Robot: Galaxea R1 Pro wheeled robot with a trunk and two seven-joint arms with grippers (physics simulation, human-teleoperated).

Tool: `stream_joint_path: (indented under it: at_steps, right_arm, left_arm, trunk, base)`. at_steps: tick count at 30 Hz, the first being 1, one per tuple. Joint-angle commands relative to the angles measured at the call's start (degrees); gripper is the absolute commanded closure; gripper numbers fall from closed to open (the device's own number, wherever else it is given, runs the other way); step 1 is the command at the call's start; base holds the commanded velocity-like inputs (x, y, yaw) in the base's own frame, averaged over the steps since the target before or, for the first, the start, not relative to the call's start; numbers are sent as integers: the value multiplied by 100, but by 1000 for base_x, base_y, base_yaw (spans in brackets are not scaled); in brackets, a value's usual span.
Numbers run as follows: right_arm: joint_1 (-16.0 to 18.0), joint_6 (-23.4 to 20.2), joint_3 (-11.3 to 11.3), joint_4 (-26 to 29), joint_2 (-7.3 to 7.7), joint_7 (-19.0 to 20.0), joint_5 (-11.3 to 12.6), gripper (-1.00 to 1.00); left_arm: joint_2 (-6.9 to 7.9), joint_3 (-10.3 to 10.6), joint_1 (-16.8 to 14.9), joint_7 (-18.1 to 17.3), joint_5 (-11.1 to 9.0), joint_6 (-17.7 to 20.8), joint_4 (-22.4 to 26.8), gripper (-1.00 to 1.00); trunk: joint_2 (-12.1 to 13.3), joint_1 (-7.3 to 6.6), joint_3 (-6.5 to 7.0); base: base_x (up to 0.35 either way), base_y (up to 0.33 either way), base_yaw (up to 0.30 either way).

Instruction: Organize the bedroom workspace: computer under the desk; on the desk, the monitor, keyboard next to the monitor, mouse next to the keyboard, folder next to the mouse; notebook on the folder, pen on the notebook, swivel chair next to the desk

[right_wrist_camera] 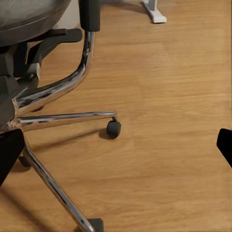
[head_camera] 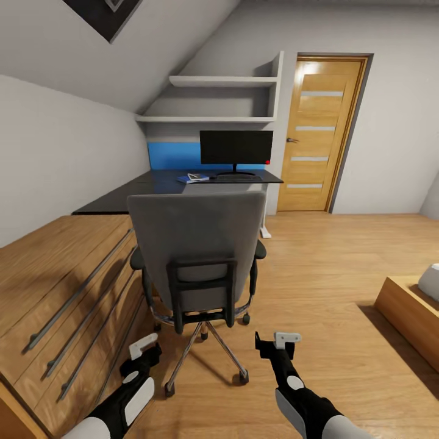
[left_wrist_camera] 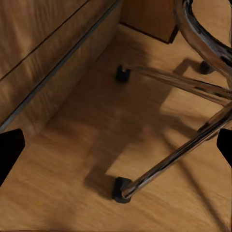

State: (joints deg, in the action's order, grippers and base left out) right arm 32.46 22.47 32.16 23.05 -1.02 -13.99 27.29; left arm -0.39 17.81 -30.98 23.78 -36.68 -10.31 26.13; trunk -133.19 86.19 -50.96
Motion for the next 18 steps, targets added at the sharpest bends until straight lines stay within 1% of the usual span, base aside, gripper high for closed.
stream_joint_path:
  at_steps: [1,2,4,5,9,13,18]
  right_arm:
    - [6,27,23,-2,4,-41,37,-100]
    - [6,36,-40,-2,4,-42,38,-100]
    - [6,43,-116,-2,5,-42,39,-100]
    - [6,49,-195,-2,5,-42,39,-100]
    - [8,60,-342,-2,5,-37,36,-100]
    - [7,70,-389,-2,5,-35,33,-100]
    - [8,78,-415,-2,6,-34,31,-100]
  left_arm:
    - [10,-41,-5,27,-86,-51,-1,-100]
    - [17,-171,-5,19,-111,-75,-2,-100]
    - [22,-250,-5,13,-127,-91,-2,-100]
    - [23,-302,-5,7,-137,-102,-2,-100]
    - [25,-363,-5,-1,-149,-109,-3,-100]
    - [28,-384,-5,-3,-156,-111,-3,-100]
    - [30,-398,-5,-5,-169,-111,-3,-100]
  trunk:
    - [-2,-1,-6]
    - [-2,-1,-6]
    - [-2,-1,-6]
    - [-2,-1,-6]
    - [-2,-1,-6]
    - [-2,-1,-6]
    - [-2,-1,-6]
  base:
    - [0,0,0]
    - [0,0,0]
    - [0,0,0]
    - [0,0,0]
    - [0,0,0]
    - [35,1,0]
    - [226,44,0]
